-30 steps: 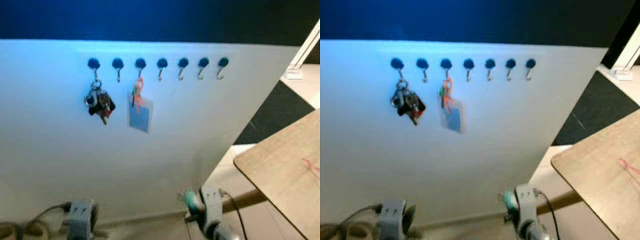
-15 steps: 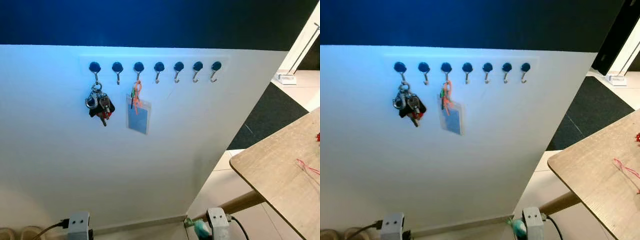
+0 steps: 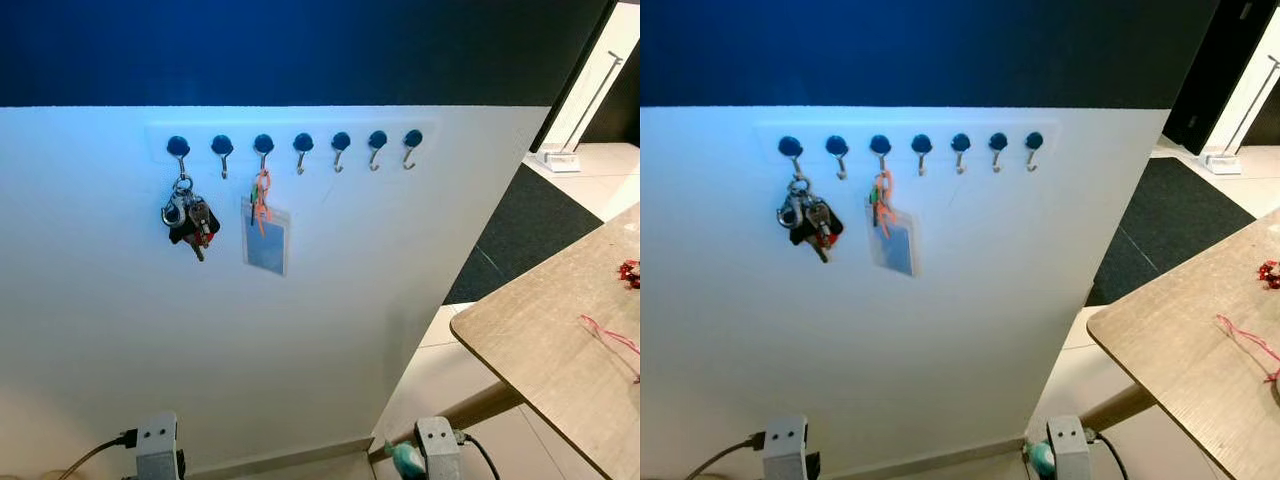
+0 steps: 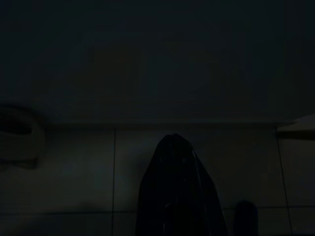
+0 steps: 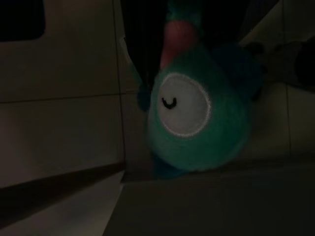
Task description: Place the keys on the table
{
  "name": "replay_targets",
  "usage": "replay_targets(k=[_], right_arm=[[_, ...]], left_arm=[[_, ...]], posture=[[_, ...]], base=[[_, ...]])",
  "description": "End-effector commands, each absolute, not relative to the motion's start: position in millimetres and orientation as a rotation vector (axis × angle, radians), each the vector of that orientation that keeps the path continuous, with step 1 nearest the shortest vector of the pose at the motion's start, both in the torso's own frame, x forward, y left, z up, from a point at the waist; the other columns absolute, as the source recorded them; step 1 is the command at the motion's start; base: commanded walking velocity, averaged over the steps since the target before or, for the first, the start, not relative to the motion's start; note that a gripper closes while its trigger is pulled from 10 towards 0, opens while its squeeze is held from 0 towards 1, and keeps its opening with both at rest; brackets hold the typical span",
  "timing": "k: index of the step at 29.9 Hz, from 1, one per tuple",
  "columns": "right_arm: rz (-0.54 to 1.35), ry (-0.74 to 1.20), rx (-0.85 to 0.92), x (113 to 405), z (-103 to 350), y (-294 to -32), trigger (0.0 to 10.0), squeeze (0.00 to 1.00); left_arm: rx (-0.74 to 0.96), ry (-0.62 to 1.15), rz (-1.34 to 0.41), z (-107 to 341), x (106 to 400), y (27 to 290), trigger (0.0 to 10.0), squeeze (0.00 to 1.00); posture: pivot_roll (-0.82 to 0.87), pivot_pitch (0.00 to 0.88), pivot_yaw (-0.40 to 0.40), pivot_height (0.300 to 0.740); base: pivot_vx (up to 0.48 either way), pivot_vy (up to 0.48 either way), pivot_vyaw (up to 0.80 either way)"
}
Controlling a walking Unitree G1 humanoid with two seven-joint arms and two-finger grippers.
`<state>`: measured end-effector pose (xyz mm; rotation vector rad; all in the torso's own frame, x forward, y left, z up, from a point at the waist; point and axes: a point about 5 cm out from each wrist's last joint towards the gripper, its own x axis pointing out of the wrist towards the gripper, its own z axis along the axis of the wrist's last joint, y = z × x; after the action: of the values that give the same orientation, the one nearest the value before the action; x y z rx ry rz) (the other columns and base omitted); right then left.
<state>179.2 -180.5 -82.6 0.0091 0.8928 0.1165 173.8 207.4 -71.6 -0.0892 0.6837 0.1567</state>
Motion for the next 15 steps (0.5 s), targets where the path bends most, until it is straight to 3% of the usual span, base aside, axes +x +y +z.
replay_targets(k=[1, 15], right_arm=[[0.101, 0.895, 0.009, 178.3, -83.3, -182.0, 10.0, 0.00], [0.098, 0.906, -0.001, 174.3, -85.1, -184.7, 10.0, 0.00]], left_arm=[[-0.084, 0.691, 0.142, -73.4, 172.0, 205.4, 10.0, 0.00], [-0.078, 0.731, 0.084, -78.7, 167.0, 202.1, 10.0, 0.00]], posture=[[0.04, 0.001, -0.045, 0.740], [0.05, 0.014, -0.047, 0.740]], base=[[0.000, 0.000, -0.45], [0.000, 0.000, -0.80]])
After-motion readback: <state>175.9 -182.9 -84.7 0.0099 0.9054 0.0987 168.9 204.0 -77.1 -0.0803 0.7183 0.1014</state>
